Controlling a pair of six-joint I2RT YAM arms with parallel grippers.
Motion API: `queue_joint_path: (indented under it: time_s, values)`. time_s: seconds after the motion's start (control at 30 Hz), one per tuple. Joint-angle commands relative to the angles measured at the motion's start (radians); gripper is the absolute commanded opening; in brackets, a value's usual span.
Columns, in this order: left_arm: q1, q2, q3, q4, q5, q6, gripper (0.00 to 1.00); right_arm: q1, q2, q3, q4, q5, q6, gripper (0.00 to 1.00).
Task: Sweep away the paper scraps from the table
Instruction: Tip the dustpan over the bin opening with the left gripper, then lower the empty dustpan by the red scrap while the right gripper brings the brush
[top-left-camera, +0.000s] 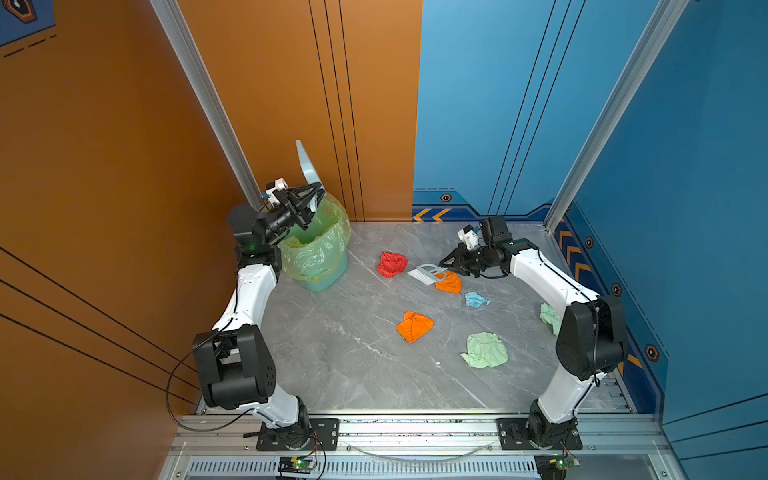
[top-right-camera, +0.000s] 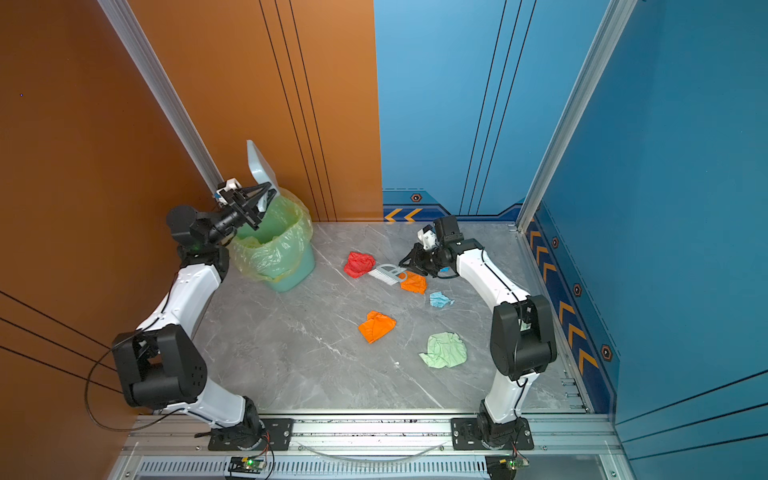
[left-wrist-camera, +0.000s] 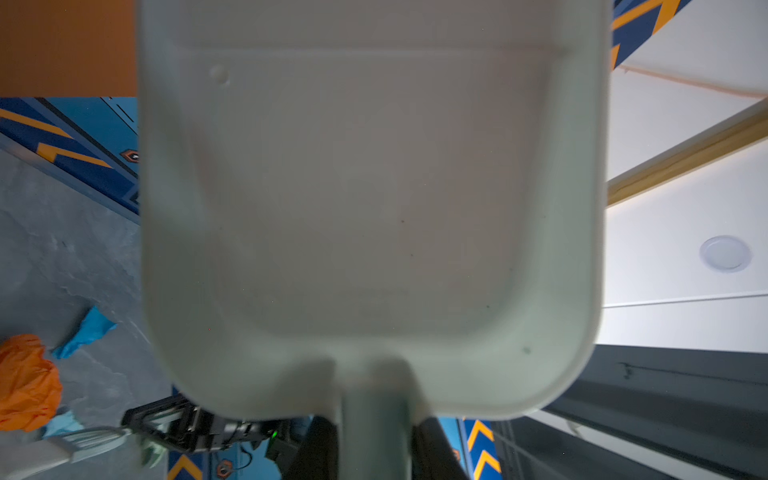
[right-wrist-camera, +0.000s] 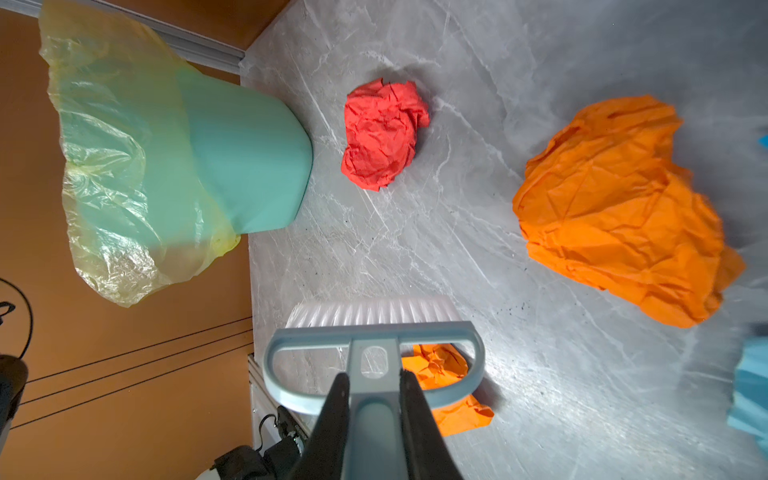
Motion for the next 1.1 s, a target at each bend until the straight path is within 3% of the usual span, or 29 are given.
queue_joint_path:
  time_s: [0.0, 0.07, 0.13, 0.23, 0.43, 0.6, 1.07]
  values:
    - [-0.025, -0.095, 0.074, -0.397, 0.016, 0.423, 0.00, 0.010, -0.043, 0.055, -0.037, 0.100, -0.034, 0.00]
    - [-0.047, -0.136, 0.140, -0.765, -0.064, 0.725, 0.00, 0.019, -0.048, 0.071, -0.046, 0.160, -0.047, 0.00]
    - [-0.090, -0.168, 0.231, -1.116, -0.215, 1.022, 0.00, 0.028, -0.057, 0.081, -0.053, 0.219, -0.061, 0.00]
    - [-0.176, -0.216, 0.246, -1.288, -0.413, 1.210, 0.00, 0.041, -0.069, 0.086, -0.058, 0.280, -0.088, 0.00]
    - [-0.383, -0.299, 0.147, -1.380, -0.755, 1.387, 0.00, 0.055, -0.067, 0.093, -0.056, 0.340, -0.104, 0.00]
    - [-0.545, -0.335, 0.063, -1.423, -0.979, 1.441, 0.00, 0.070, -0.060, 0.099, -0.011, 0.407, -0.104, 0.00]
    - [-0.822, -0.332, -0.114, -1.514, -1.369, 1.408, 0.00, 0.095, -0.026, 0.078, 0.174, 0.477, -0.066, 0.00]
